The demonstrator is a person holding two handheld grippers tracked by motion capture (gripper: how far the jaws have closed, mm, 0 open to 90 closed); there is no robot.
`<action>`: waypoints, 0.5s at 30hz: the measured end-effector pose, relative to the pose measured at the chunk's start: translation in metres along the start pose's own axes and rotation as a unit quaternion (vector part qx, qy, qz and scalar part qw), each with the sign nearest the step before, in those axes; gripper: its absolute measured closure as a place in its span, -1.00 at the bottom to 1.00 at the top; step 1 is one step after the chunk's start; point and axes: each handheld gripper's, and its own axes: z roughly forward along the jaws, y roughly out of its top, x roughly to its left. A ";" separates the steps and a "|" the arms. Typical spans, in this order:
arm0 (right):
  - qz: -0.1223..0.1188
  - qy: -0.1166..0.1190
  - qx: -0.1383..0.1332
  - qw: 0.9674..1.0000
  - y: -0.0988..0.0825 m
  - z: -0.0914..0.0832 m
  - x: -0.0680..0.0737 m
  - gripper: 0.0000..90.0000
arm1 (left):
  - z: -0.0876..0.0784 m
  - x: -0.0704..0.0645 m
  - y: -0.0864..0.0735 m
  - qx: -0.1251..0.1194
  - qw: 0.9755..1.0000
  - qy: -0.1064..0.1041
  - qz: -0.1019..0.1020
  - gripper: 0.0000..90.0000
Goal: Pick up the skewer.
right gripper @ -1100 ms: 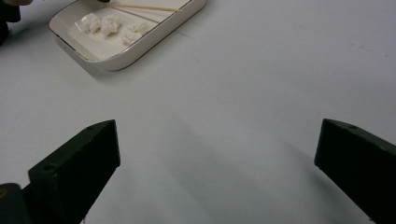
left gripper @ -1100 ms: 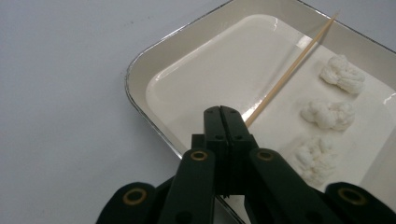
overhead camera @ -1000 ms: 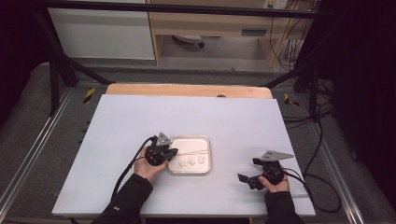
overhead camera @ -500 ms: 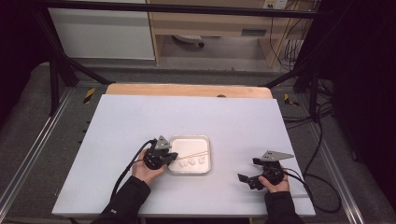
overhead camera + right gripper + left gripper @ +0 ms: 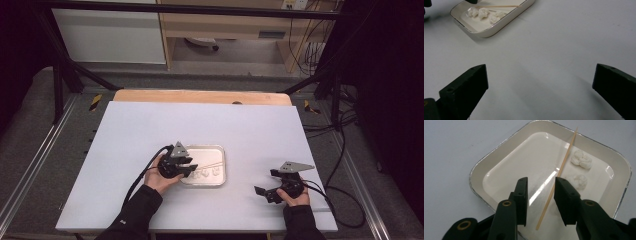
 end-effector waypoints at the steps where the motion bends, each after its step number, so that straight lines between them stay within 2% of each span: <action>1: -0.001 0.000 -0.001 1.000 0.000 0.000 0.000 -0.98 | 0.002 0.000 0.001 0.006 1.000 -0.001 0.004 0.42; 6: -0.003 0.000 -0.001 1.000 0.000 0.000 -0.001 -0.98 | 0.011 -0.003 0.005 0.020 0.999 -0.024 0.005 0.52; 15: -0.001 0.001 0.000 1.000 0.000 0.000 0.000 -0.98 | 0.017 -0.005 0.006 0.021 0.999 -0.032 0.024 0.75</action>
